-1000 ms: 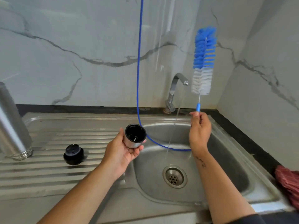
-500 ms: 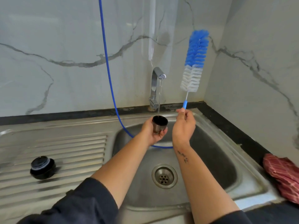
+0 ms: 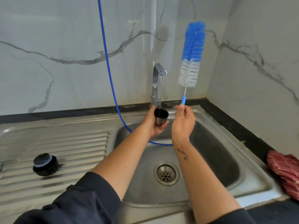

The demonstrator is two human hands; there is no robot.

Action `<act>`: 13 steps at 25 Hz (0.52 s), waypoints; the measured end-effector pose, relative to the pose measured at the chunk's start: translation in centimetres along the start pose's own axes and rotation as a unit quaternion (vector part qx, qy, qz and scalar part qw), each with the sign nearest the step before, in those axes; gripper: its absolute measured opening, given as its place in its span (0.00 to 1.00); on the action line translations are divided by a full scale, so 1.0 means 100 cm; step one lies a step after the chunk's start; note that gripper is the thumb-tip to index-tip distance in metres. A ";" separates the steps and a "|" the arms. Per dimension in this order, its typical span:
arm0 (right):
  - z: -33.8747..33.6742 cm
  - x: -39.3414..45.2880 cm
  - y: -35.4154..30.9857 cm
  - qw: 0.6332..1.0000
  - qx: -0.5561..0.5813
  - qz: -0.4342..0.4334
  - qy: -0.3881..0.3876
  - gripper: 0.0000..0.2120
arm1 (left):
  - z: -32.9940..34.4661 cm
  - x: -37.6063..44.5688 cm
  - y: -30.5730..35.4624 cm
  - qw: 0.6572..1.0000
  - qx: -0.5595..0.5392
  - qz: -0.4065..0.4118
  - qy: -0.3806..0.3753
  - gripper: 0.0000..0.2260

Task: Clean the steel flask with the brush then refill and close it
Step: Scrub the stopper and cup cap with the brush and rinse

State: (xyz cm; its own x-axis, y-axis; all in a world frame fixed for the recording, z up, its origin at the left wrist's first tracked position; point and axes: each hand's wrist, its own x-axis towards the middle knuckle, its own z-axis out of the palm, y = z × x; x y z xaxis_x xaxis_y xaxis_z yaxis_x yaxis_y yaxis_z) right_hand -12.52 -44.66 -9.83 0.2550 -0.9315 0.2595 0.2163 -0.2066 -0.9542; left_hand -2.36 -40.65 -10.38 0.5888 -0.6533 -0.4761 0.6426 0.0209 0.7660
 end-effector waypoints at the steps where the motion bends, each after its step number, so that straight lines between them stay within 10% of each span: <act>1: 0.000 0.000 0.000 1.000 -0.003 -0.001 -0.001 0.13 | -0.002 -0.001 0.000 1.000 0.009 -0.002 -0.006 0.23; 13: -0.001 0.000 -0.002 1.000 0.001 -0.004 0.009 0.13 | -0.006 -0.003 -0.006 0.998 0.010 -0.057 -0.015 0.16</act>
State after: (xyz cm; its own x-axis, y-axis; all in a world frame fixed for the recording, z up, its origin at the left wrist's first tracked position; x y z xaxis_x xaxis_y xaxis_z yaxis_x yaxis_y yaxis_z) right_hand -12.63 -44.65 -9.64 0.2365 -0.9351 0.2640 0.2204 -0.2130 -0.9519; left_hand -2.65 -39.97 -10.97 0.4973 -0.6721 -0.5486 0.6946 -0.0705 0.7159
